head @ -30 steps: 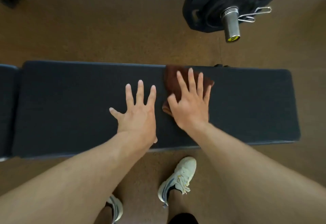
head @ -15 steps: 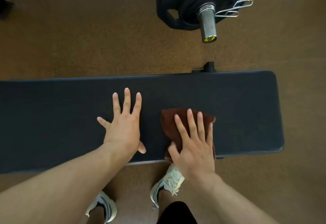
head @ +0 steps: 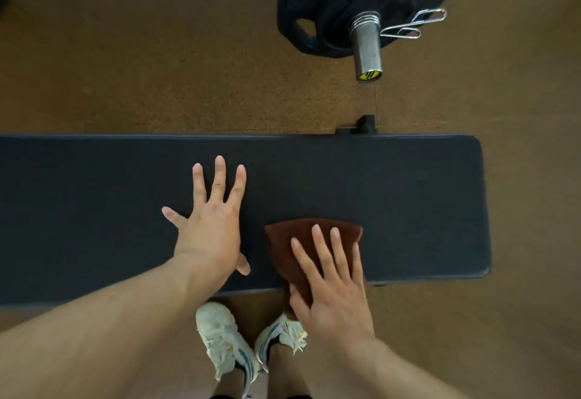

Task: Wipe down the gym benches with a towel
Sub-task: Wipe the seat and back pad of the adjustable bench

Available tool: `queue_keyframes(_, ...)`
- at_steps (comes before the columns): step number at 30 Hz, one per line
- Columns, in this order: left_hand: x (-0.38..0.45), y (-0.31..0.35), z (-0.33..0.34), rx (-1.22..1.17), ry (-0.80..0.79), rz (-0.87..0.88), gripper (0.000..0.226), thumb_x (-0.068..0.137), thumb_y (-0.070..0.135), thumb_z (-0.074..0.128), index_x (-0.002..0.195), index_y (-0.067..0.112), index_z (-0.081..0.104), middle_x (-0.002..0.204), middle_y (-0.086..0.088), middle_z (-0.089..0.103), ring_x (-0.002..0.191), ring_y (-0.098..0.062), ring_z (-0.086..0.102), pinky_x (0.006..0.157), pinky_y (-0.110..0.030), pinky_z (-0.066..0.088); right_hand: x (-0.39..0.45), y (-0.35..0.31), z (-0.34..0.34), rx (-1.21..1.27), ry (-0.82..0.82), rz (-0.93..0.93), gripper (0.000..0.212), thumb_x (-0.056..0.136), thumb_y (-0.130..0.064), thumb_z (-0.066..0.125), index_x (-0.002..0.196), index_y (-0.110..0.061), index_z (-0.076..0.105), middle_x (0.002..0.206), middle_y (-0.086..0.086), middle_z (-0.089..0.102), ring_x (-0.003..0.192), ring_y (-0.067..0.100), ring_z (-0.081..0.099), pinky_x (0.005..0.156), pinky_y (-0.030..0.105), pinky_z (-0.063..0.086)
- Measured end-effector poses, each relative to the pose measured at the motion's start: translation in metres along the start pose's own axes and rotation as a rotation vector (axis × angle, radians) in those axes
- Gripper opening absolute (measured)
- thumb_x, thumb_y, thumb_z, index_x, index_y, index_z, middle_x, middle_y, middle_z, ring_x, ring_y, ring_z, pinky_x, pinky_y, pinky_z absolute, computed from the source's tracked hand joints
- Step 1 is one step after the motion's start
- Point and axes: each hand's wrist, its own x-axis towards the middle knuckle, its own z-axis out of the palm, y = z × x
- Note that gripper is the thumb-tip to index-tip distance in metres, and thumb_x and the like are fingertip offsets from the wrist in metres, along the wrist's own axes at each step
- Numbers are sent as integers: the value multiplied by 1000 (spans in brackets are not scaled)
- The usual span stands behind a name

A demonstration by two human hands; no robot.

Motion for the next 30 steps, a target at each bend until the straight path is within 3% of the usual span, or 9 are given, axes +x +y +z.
queue_keyframes(4, 1, -4, 4, -11, 40, 24, 168, 50, 45, 98, 150, 32, -35, 157, -2, -46, 147, -36, -36, 107, -81, 19, 54, 20, -15, -19, -44, 0, 74, 97, -55, 41, 165, -43, 13, 176, -5, 0, 162, 21, -12, 130, 55, 0)
queue_keyframes(8, 3, -7, 7, -25, 63, 48, 168, 51, 44, 99, 150, 32, -36, 157, -2, -46, 147, -37, -35, 107, -82, 17, 146, 18, -41, 126, 106, 413, 68, 103, -54, 36, 166, -42, 14, 176, -7, -6, 161, 18, -16, 130, 53, -8)
queue_keyframes(11, 1, -9, 10, -51, 74, 91, 162, 55, 43, 97, 152, 30, -32, 159, -4, -43, 147, -39, -35, 107, -84, 12, 160, -15, -40, 205, 179, 578, 69, 102, -54, 33, 166, -40, 13, 177, -7, -4, 161, 18, -15, 129, 54, -7)
queue_keyframes(14, -14, -32, 30, -131, 206, 238, 142, 69, 50, 88, 157, 28, -22, 166, -4, -30, 150, -32, -32, 115, -77, 2, 96, -59, -15, 159, 165, 439, 70, 101, -53, 35, 166, -41, 13, 176, -8, -4, 161, 15, -17, 130, 50, -7)
queue_keyframes(19, -59, -106, 103, -447, 505, 351, 111, 82, 48, 78, 162, 24, 6, 171, 1, -4, 156, -16, -16, 127, -46, 0, 32, -61, -3, 13, -87, 20, 70, 98, -54, 38, 164, -45, 16, 175, -12, -2, 161, 14, -17, 130, 53, -2)
queue_keyframes(21, -68, -128, 123, -501, 551, 290, 99, 87, 48, 70, 162, 23, 9, 171, 1, -1, 157, -15, -11, 127, -45, 3, 75, -56, -16, 20, -86, 66, 70, 97, -54, 38, 162, -48, 15, 175, -12, -4, 160, 11, -19, 130, 52, -5)
queue_keyframes(26, -78, -151, 121, -739, 661, 152, 72, 100, 43, 47, 161, 18, 17, 171, 2, 7, 157, -8, -3, 128, -41, 6, 193, -121, -30, 176, 92, 475, 68, 102, -54, 35, 165, -44, 12, 177, -6, -4, 161, 23, -17, 128, 57, -9)
queue_keyframes(28, -78, -151, 115, -787, 695, 100, 68, 102, 42, 42, 161, 18, 18, 170, 5, 8, 156, -6, -2, 128, -38, 5, 188, -157, -17, 150, 97, 345, 68, 102, -54, 35, 165, -43, 14, 177, -5, -1, 161, 24, -15, 128, 58, -8)
queue_keyframes(30, -77, -147, 109, -814, 704, 66, 66, 103, 43, 39, 161, 19, 17, 170, 7, 7, 156, -4, -3, 128, -37, 5, 146, -176, -2, 79, 85, 1, 68, 100, -53, 41, 164, -41, 21, 177, -4, 7, 163, 24, -9, 129, 58, -3)
